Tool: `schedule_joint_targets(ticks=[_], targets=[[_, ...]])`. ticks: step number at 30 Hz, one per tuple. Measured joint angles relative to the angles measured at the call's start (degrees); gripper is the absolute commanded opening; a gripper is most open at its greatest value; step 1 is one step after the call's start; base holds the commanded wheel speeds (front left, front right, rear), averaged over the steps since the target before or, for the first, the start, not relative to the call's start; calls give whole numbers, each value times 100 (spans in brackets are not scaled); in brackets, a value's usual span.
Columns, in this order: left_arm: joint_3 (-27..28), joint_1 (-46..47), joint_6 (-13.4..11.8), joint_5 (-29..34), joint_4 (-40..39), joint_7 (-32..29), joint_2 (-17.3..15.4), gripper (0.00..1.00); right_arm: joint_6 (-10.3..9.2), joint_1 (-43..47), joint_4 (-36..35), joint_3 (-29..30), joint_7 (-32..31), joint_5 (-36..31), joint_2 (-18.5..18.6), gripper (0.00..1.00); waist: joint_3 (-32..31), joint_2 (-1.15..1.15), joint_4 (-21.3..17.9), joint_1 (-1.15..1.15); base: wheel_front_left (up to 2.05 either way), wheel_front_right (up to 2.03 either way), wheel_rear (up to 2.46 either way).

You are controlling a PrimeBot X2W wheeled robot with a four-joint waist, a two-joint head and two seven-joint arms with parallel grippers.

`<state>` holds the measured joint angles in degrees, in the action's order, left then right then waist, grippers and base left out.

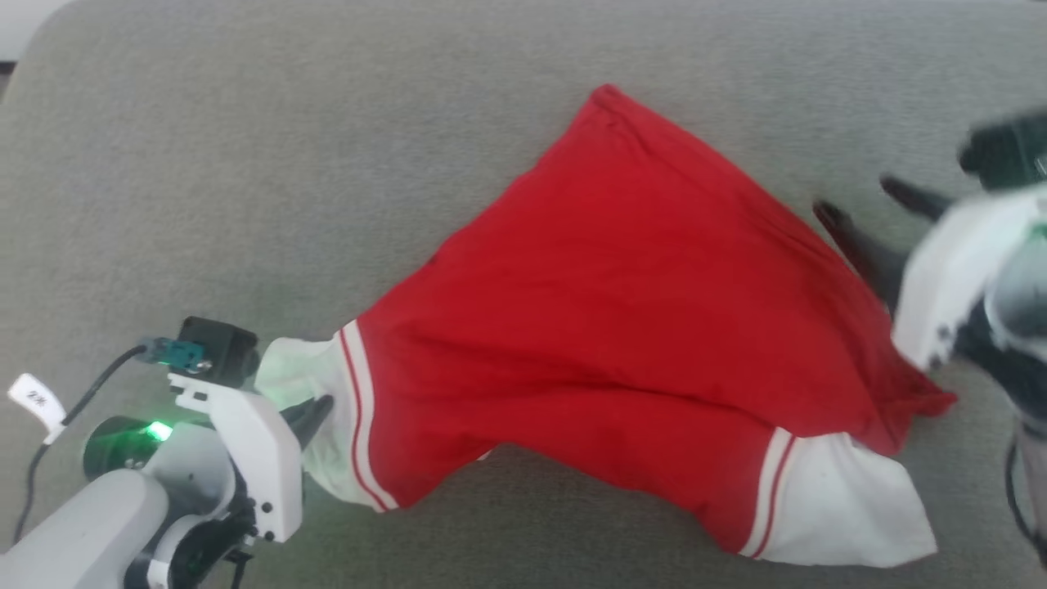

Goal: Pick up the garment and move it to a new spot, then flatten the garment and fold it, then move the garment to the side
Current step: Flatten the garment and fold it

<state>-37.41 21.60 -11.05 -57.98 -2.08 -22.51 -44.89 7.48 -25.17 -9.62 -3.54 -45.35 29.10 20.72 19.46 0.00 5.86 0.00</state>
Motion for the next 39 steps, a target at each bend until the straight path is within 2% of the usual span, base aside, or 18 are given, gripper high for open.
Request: schedule_joint_targets(ticks=[4,14,23,24,29,30,31,32,39], targets=[[-105,188,116,69,48,-1,142,0,1,-919,747,-519,20,-36,147,100,85,0,214,0,0,0,0],[-479,717,520,234,481,-15,783,0,1,-2828,2921,-2035,-37,211,476,100,348,0,1033,0,0,0,0],[-695,1065,848,321,938,49,1278,0,1,-3706,4294,-2986,-276,466,694,100,597,0,1680,0,0,0,0],[-747,1137,935,357,1046,70,1372,0,0,-3824,4512,-3260,-419,573,735,100,666,0,1815,0,0,0,0],[-794,1267,1084,358,1304,157,1555,0,0,-4167,4890,-3612,-953,1011,838,100,824,0,2044,0,0,0,0],[-795,1273,1091,358,1347,175,1581,0,0,-4217,4937,-3650,-1031,1100,862,89,843,0,2071,0,0,0,0],[-799,1274,1111,358,1383,192,1601,0,0,-4248,4993,-3675,-1087,1161,873,25,858,1,2089,0,0,0,0],[-797,1285,1136,358,1423,202,1616,0,0,-4292,5013,-3729,-1171,1230,884,0,867,1,2099,0,0,0,0],[-739,1378,1159,331,1626,243,1601,0,5,-4349,5058,-3928,-921,1412,942,0,817,0,1958,0,0,0,0]])
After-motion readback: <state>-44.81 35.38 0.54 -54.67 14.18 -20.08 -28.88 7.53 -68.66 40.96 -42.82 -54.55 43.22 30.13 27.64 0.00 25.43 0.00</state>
